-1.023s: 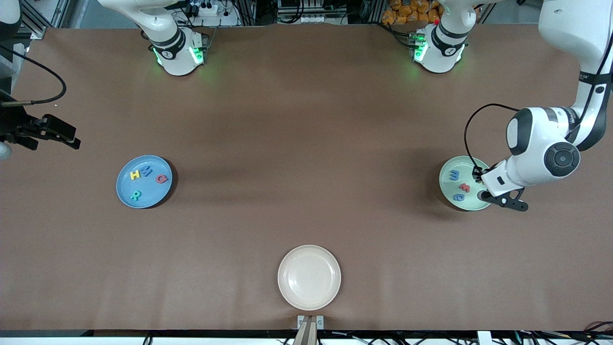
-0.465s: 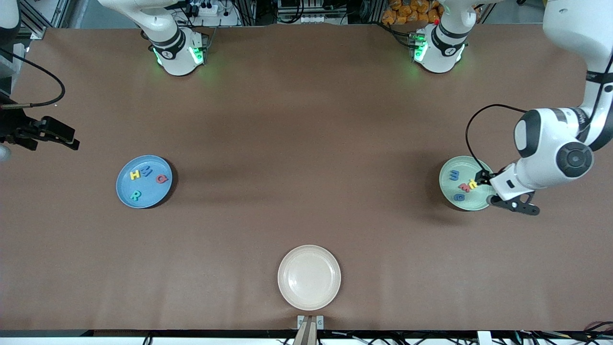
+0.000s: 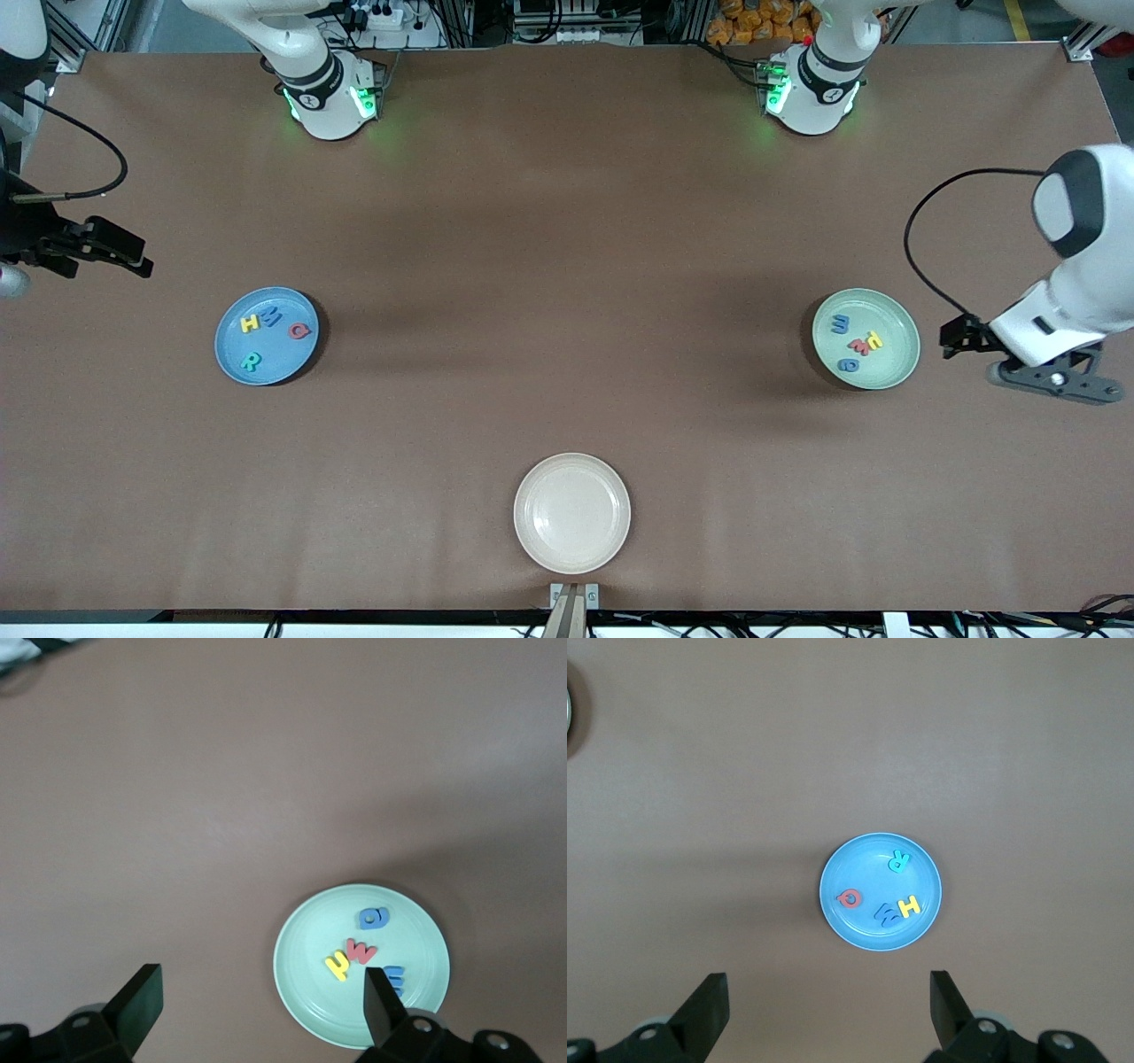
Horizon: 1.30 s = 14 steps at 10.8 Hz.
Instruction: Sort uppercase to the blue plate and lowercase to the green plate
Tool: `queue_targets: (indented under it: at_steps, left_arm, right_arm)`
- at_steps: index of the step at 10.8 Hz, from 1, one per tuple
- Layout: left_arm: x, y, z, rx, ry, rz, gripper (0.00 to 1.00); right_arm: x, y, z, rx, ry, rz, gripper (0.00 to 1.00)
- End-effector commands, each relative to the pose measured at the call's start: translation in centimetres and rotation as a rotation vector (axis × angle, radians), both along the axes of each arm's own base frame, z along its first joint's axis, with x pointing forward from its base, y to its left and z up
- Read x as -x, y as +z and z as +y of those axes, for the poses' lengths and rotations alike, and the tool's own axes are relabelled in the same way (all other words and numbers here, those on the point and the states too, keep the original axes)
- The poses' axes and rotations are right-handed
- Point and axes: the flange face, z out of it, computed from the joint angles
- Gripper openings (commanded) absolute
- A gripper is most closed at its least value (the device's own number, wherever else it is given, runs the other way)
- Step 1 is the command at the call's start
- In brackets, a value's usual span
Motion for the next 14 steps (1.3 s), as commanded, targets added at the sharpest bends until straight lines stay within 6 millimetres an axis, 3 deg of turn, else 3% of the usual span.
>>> queue_targets:
  at_steps: [1,3,5,7,10,14]
  left_arm:
    - [1.8,5.2,-1.0,0.019,-0.02,-0.05,1.0]
    - [2.3,10.2,-2.2,0.017,-0.034,-0.059,1.0]
    - [2.6,13.3,-4.0,0.091,-0.023,-0.042,1.0]
    - [3.1,14.1,-4.1,0.151,0.0,-0.028,1.0]
    - [4.4,16.4,-4.5,0.193,0.186,0.008,1.0]
    - [5.1,16.8,-5.0,0.198,0.325,0.044,1.0]
  right_arm:
    - [1.1,0.1,-0.5,-0.004,-0.019,-0.008,1.0]
    - [1.6,-0.3,-0.7,-0.005,-0.023,-0.01,1.0]
    - [1.8,-0.6,-1.0,-0.005,-0.027,-0.021,1.0]
    - [1.8,-0.7,-0.6,-0.005,-0.021,-0.015,1.0]
    - [1.8,-0.7,-0.6,-0.005,-0.021,-0.013,1.0]
    - [1.8,-0.7,-0.6,-0.005,-0.019,-0.016,1.0]
